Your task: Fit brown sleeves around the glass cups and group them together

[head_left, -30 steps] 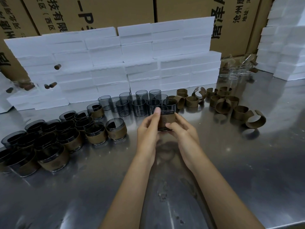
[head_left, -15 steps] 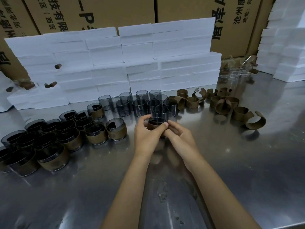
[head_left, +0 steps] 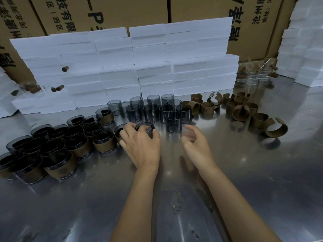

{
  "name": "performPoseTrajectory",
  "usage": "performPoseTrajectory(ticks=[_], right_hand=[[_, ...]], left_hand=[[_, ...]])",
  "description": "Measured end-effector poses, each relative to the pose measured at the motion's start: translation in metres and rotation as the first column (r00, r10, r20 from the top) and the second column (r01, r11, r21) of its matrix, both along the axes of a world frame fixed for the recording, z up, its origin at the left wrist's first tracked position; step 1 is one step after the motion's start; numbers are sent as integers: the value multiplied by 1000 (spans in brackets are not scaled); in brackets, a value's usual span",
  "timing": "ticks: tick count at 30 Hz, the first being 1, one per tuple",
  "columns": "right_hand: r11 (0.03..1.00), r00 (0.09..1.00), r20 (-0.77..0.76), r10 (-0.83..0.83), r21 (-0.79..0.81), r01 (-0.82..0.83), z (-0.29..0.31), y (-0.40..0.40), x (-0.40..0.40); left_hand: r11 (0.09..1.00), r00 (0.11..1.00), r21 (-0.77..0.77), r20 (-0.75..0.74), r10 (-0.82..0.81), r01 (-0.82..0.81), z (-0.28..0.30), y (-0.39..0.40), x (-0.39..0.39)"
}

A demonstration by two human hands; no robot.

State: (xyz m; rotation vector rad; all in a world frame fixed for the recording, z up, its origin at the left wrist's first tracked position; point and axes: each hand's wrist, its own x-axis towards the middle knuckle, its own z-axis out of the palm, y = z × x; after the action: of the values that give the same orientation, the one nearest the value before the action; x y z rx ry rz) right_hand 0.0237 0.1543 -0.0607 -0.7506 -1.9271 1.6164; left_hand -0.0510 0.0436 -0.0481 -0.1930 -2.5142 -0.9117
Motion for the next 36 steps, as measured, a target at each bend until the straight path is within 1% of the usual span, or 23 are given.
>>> performPoseTrajectory(ticks=[5,7,9,11,14,16,18,19,21,22,24,26,27,29,31,33,35,36], right_hand=[[1000,984,177,-2,10,1,8,13,-28],[996,969,243,-28,84,8,10,17,-40],[981,949,308,-65,195,4,10,19,-49],[961,933,346,-101,277,1,9,20,-57],[942,921,360,-149,336,21,10,23,-64],[946,933,325,-155,320,45,8,25,-66],[953,960,249,-127,298,49,3,26,-61],[960,974,207,-97,277,37,0,26,-57],[978,993,116,-22,207,-3,-4,24,-45],[981,997,78,11,190,-26,-6,23,-39],[971,998,46,31,235,-41,-7,18,-30],[943,999,34,27,330,-37,-6,12,-25],[922,999,28,31,385,-39,-5,8,-22],[862,999,20,48,504,-52,-3,3,-15],[796,997,29,65,602,-69,0,0,-8],[750,996,56,68,656,-88,2,-3,-3],[704,996,82,32,706,-81,3,-6,0],[684,996,86,5,726,-66,4,-6,1]], left_hand=[[996,1000,83,22,18,-20,-1,-9,-13],[992,1000,120,14,25,-26,-1,-13,-16],[987,999,157,-12,33,-31,-1,-14,-16],[984,998,178,-51,28,-19,0,-13,-15],[973,990,217,-133,-46,74,2,-8,-13],[951,977,255,-166,-134,174,1,-4,-12],[908,962,321,-131,-240,270,0,1,-12],[879,952,367,-82,-294,304,0,4,-13],[806,911,493,63,-409,327,0,10,-11],[754,868,578,147,-475,314,2,12,-10],[612,736,755,274,-619,233,3,16,-8],[482,630,862,288,-721,158,5,14,-5],[449,598,882,286,-748,140,6,12,-5],[410,562,905,282,-778,113,8,10,-3],[397,557,914,288,-779,83,12,9,-2],[379,553,923,284,-783,63,12,8,-2],[363,537,929,271,-799,71,13,6,-1],[370,536,926,274,-798,78,12,6,0]])
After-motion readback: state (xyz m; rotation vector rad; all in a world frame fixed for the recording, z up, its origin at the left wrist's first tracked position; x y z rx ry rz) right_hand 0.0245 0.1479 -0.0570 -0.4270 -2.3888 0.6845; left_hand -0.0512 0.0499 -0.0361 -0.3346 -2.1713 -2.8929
